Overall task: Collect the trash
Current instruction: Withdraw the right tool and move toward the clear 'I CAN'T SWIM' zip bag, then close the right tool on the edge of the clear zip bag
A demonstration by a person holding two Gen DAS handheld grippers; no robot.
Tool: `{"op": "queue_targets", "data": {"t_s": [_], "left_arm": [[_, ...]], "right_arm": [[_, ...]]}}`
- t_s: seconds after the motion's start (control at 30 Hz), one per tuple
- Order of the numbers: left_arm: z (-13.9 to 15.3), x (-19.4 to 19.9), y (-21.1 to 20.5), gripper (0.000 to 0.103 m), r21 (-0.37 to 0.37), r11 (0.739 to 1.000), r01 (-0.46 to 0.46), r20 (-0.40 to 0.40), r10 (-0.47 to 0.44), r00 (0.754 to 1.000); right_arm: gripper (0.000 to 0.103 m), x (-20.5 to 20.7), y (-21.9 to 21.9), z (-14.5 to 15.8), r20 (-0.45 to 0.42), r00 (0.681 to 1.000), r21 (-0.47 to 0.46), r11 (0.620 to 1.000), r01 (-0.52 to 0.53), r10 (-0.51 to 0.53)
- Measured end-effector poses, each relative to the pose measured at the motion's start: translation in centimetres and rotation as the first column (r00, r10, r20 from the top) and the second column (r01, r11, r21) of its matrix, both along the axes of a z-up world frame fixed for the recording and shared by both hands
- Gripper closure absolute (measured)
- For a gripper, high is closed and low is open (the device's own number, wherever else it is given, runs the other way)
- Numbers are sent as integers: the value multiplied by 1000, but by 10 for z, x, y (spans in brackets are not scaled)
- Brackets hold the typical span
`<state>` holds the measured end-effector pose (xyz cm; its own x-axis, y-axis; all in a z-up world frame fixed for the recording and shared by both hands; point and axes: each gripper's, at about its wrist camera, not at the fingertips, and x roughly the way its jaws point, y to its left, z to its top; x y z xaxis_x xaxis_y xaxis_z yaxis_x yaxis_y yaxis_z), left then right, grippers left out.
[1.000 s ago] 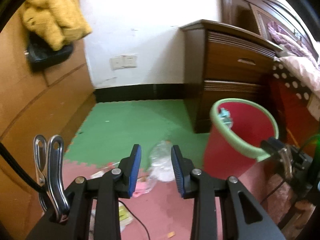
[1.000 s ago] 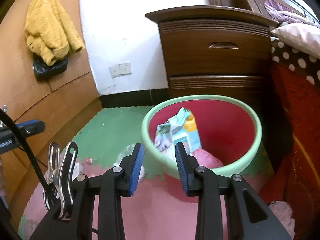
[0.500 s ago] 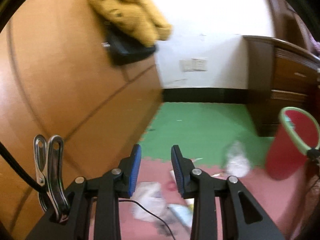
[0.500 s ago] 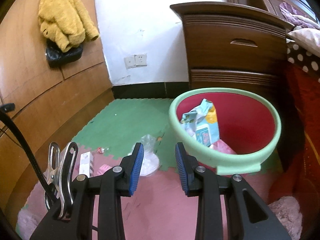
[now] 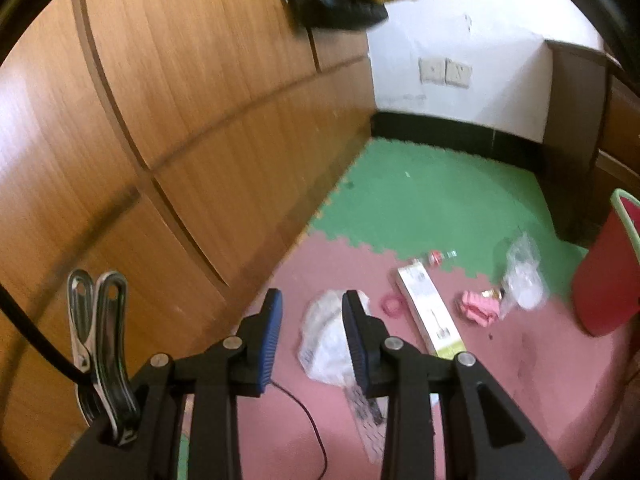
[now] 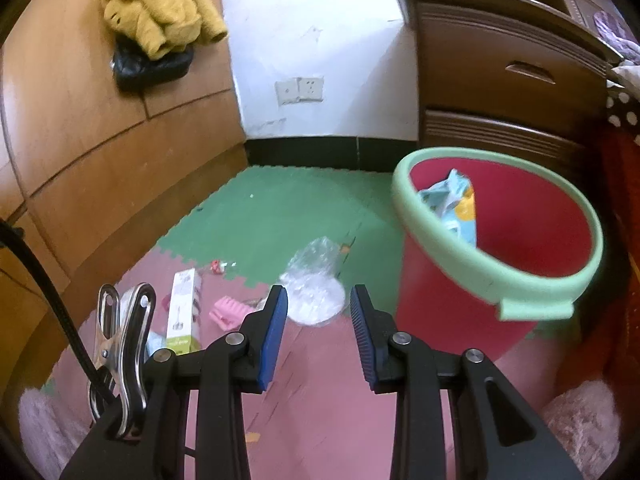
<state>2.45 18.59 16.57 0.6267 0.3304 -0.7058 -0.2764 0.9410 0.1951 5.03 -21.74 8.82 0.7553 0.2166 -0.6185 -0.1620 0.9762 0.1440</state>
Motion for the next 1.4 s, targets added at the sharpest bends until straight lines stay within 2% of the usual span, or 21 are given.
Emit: {"op": "queue_targets", "data": {"t_s": [0.1, 0.3, 0.57, 0.7, 0.83, 1.03, 1.2, 1.33, 1.4], "left_arm": [[-33, 8, -1, 71, -56, 998, 11, -50, -13, 999], [-93, 23, -5, 71, -104, 994, 29, -178, -48, 983], [-165, 36, 12, 71, -204, 979, 9, -330, -78, 941], [-188, 46, 24, 71, -300, 954, -14, -378, -105, 920], [-206, 59, 32, 67, -341, 939, -34, -423, -121, 898], [-230, 71, 37, 61, -350, 936, -35, -485, -150, 862], [-248, 80, 34, 55, -373, 928, -10, -513, -198, 836], [-264, 85, 33, 54, -371, 928, -23, -556, -203, 806], [-269, 88, 34, 54, -373, 927, -36, -562, -195, 804]], "right_arm": [[70, -5, 12, -9, -21, 1000, -16, 1000, -23, 23], [69, -14, 45, -25, -62, 995, -44, 995, -86, 83], [69, -22, 91, -49, -118, 976, -73, 978, -194, 184], [69, -22, 107, -59, -148, 967, -57, 974, -220, 210], [69, -23, 123, -73, -184, 955, -64, 966, -249, 234], [70, -27, 145, -94, -240, 932, -57, 954, -294, 273], [69, -29, 168, -113, -298, 895, -27, 934, -355, 332], [70, -29, 181, -128, -345, 867, 1, 924, -382, 359], [69, -28, 186, -136, -367, 854, 12, 919, -393, 370]]}}
